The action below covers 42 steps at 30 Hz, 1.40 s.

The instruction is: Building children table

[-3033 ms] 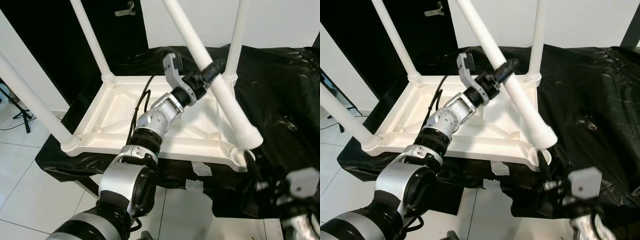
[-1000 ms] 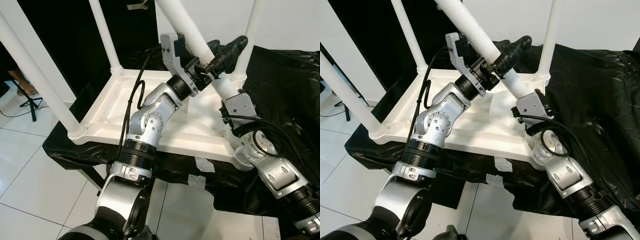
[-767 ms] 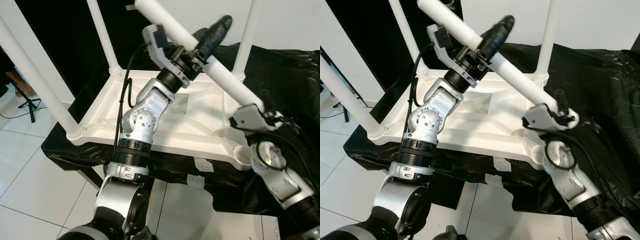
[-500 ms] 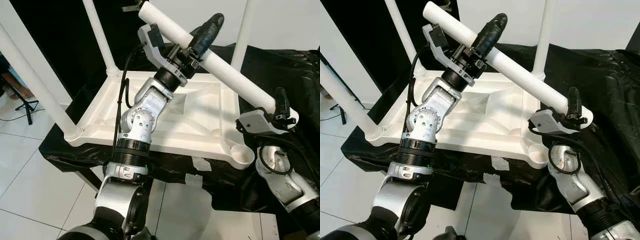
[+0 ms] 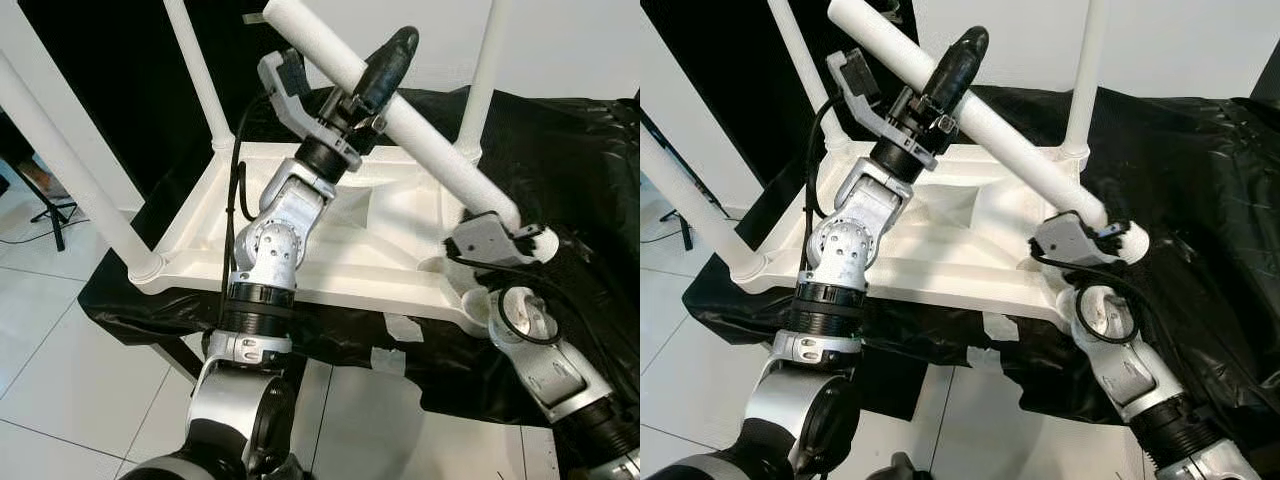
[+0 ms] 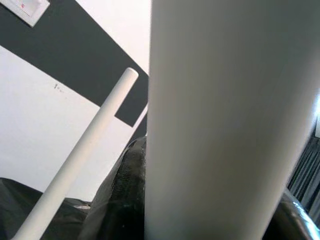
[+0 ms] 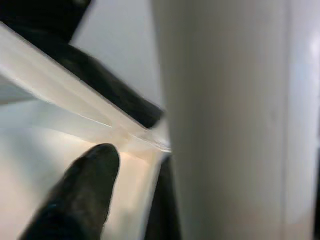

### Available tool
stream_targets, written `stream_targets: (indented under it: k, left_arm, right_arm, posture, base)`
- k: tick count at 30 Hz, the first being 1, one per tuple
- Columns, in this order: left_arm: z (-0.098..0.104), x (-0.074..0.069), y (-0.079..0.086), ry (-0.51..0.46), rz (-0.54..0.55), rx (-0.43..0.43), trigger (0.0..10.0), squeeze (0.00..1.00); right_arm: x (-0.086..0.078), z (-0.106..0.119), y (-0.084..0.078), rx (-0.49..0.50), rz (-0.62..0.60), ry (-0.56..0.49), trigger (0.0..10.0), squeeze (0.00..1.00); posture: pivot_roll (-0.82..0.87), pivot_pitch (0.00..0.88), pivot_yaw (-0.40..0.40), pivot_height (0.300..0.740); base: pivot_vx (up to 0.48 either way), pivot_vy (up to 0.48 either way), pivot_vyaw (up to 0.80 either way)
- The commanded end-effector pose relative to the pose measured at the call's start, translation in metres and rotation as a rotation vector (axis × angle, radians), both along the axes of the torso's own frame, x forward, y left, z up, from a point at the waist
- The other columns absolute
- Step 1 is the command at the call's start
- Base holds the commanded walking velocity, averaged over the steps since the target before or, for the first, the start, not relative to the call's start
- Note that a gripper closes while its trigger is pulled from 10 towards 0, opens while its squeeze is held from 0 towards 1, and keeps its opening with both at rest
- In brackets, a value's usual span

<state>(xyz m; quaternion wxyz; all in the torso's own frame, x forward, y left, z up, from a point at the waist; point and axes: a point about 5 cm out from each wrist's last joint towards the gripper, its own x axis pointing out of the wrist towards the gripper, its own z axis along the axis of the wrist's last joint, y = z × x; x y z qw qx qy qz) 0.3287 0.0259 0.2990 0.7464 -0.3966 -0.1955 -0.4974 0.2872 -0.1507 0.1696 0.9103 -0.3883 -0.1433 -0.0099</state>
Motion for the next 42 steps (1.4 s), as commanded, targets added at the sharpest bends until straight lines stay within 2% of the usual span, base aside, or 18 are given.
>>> stream_targets:
  k: [1, 2, 6, 10, 11, 12, 15, 16, 17, 25, 26, 30, 31, 32, 35, 37, 39, 42]
  left_arm:
    - [0.003, -0.023, -0.037, -0.016, -0.2, -0.084, 0.0, 0.0]
    - [0.001, -0.024, -0.04, -0.023, -0.195, -0.06, 0.0, 0.0]
    - [-0.001, -0.027, -0.044, -0.042, -0.205, -0.027, 0.0, 0.0]
    - [-0.001, -0.029, -0.046, -0.051, -0.213, -0.02, 0.0, 0.0]
    - [0.0, -0.03, -0.047, -0.056, -0.218, -0.018, 0.0, 0.0]
    - [0.001, -0.03, -0.047, -0.06, -0.217, -0.016, 0.0, 0.0]
    - [0.001, -0.03, -0.047, -0.062, -0.213, -0.009, 0.0, 0.0]
    - [0.001, -0.029, -0.047, -0.06, -0.204, 0.0, 4.5, 0.23]
    - [0.001, -0.029, -0.047, -0.059, -0.198, 0.006, 10.0, 1.0]
    - [0.003, -0.029, -0.048, -0.058, -0.176, 0.019, 10.0, 1.0]
    - [0.003, -0.029, -0.049, -0.056, -0.169, 0.027, 10.0, 0.0]
    - [0.004, -0.03, -0.051, -0.039, -0.164, 0.037, 10.0, 0.0]
    - [0.005, -0.03, -0.052, -0.032, -0.164, 0.036, 10.0, 0.0]
    - [0.005, -0.03, -0.052, -0.032, -0.164, 0.036, 10.0, 0.0]
    - [0.004, -0.032, -0.055, -0.023, -0.159, 0.041, 10.0, 0.0]
    - [0.004, -0.032, -0.055, -0.023, -0.159, 0.041, 10.0, 0.0]
    - [0.002, -0.032, -0.059, 0.0, -0.141, 0.058, 10.0, 0.0]
    - [0.0, -0.032, -0.06, 0.013, -0.129, 0.069, 10.0, 0.0]
  right_arm:
    - [-0.005, -0.003, 0.024, 0.001, 0.141, 0.072, 10.0, 1.0]
    - [-0.007, 0.002, 0.028, -0.016, 0.18, 0.098, 10.0, 0.0]
    - [-0.008, 0.012, 0.03, -0.034, 0.235, 0.158, 10.0, 0.0]
    - [-0.006, 0.017, 0.025, -0.036, 0.227, 0.168, 10.0, 0.0]
    - [-0.004, 0.018, 0.017, -0.052, 0.205, 0.178, 2.9, 0.0]
    - [-0.002, 0.018, 0.009, -0.077, 0.194, 0.194, 0.0, 0.0]
    - [-0.001, 0.016, 0.002, -0.091, 0.187, 0.22, 0.0, 0.0]
    - [0.0, 0.015, -0.002, -0.095, 0.183, 0.24, 0.0, 0.0]
    - [0.0, 0.015, -0.003, -0.087, 0.179, 0.254, 0.0, 0.0]
    - [0.002, 0.021, -0.002, -0.068, 0.145, 0.23, 0.0, 0.0]
    - [0.002, 0.023, -0.002, -0.074, 0.124, 0.21, 0.0, 0.0]
    - [0.005, 0.025, -0.007, -0.051, 0.004, 0.116, 0.0, 0.0]
    - [0.006, 0.023, -0.01, -0.047, -0.066, 0.069, 0.0, 0.0]
    - [0.006, 0.023, -0.01, -0.047, -0.066, 0.069, 0.0, 0.0]
    - [0.008, 0.013, -0.017, -0.046, -0.217, -0.016, 0.0, 0.0]
    - [0.008, 0.013, -0.017, -0.046, -0.217, -0.016, 0.0, 0.0]
    - [0.008, 0.005, -0.023, -0.042, -0.328, -0.106, 0.0, 0.0]
    - [0.008, 0.002, -0.024, -0.027, -0.358, -0.135, 0.0, 0.0]
  posture:
    - [-0.01, 0.0, 0.089, 0.74]
    - [-0.01, 0.0, 0.087, 0.74]
    - [-0.02, 0.0, 0.087, 0.74]
    - [-0.02, 0.0, 0.086, 0.74]
    - [-0.02, 0.0, 0.085, 0.74]
    - [-0.02, 0.0, 0.084, 0.74]
    - [-0.02, 0.0, 0.082, 0.74]
    - [-0.02, 0.0, 0.082, 0.74]
    - [-0.01, 0.0, 0.08, 0.74]
    - [-0.01, 0.0, 0.079, 0.74]
    - [-0.01, 0.0, 0.079, 0.74]
    - [-0.01, 0.0, 0.08, 0.74]
    - [-0.01, 0.0, 0.082, 0.74]
    - [-0.01, 0.0, 0.082, 0.74]
    - [-0.01, 0.0, 0.085, 0.74]
    - [-0.01, 0.0, 0.085, 0.74]
    - [0.0, 0.0, 0.09, 0.74]
    - [0.0, 0.0, 0.09, 0.74]
  base:
    - [0.0, 0.0, 0.0]
    - [0.0, 0.0, 0.0]
    - [0.0, 0.0, 0.0]
    - [0.0, 0.0, 0.0]
    - [0.0, 0.0, 0.0]
    - [0.0, 0.0, 0.0]
    - [0.0, 0.0, 0.0]
    - [0.0, 0.0, 0.0]
    - [0.0, 0.0, 0.0]
    - [0.0, 0.0, 0.0]
    - [0.0, 0.0, 0.0]
    - [0.0, 0.0, 0.0]
    - [0.0, 0.0, 0.0]
    - [0.0, 0.0, 0.0]
    - [0.0, 0.0, 0.0]
    - [0.0, 0.0, 0.0]
    - [0.0, 0.0, 0.0]
    - [0.0, 0.0, 0.0]
